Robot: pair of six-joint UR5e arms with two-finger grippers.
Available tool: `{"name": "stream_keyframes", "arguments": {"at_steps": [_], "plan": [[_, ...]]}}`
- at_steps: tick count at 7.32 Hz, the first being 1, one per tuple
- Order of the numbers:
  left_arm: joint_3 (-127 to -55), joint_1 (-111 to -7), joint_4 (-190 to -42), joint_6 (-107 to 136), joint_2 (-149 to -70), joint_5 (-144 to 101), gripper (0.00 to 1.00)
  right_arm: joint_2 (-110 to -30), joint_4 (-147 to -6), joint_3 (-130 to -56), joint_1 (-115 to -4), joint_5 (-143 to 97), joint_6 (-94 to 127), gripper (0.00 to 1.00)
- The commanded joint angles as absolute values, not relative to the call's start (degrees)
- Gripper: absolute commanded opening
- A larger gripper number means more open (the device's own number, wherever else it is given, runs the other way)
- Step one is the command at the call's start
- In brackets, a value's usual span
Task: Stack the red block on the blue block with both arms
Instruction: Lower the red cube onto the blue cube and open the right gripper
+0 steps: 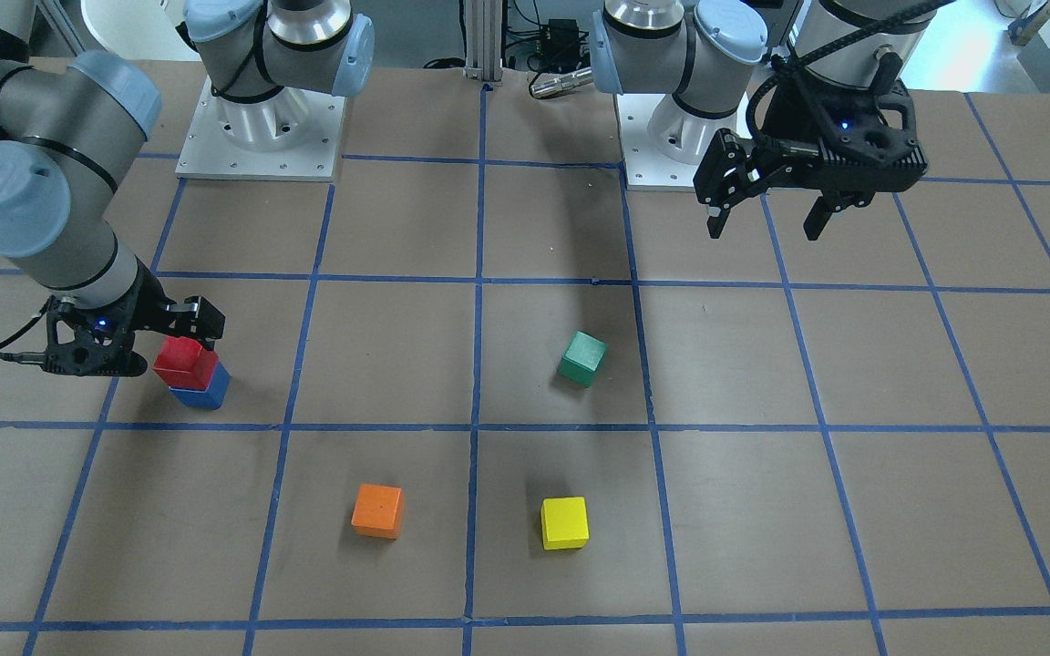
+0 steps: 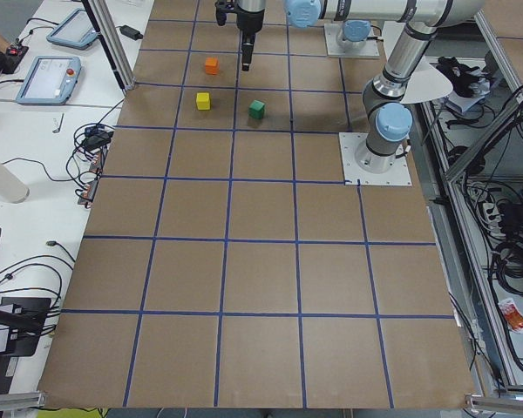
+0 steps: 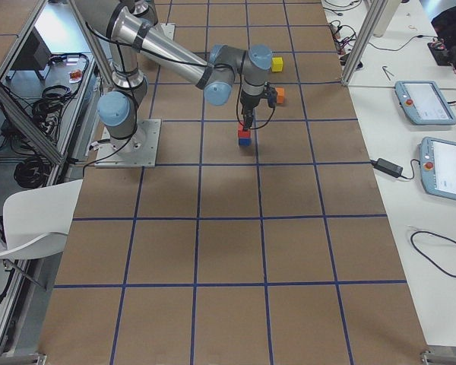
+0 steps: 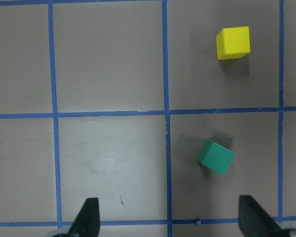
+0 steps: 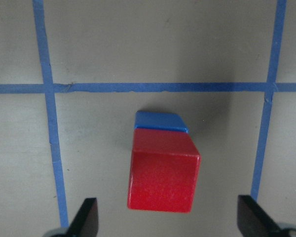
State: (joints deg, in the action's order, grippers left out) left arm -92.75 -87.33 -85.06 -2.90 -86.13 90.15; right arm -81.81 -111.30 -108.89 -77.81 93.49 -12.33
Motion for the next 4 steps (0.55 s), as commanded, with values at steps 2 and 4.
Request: {"name": "stream_keyframes", "arguments": {"at_steps": [2, 4], "plan": [[-92.6, -87.3, -85.1, -3.0, -86.2, 90.2, 1.0, -84.5, -89.8, -93.8, -78.5, 93.2, -11.1, 1.0], [-92.6, -87.2, -85.1, -2.9, -86.1, 90.3, 1.0, -84.5, -80.3, -83.6, -84.1, 93.9, -3.5, 1.0]]}}
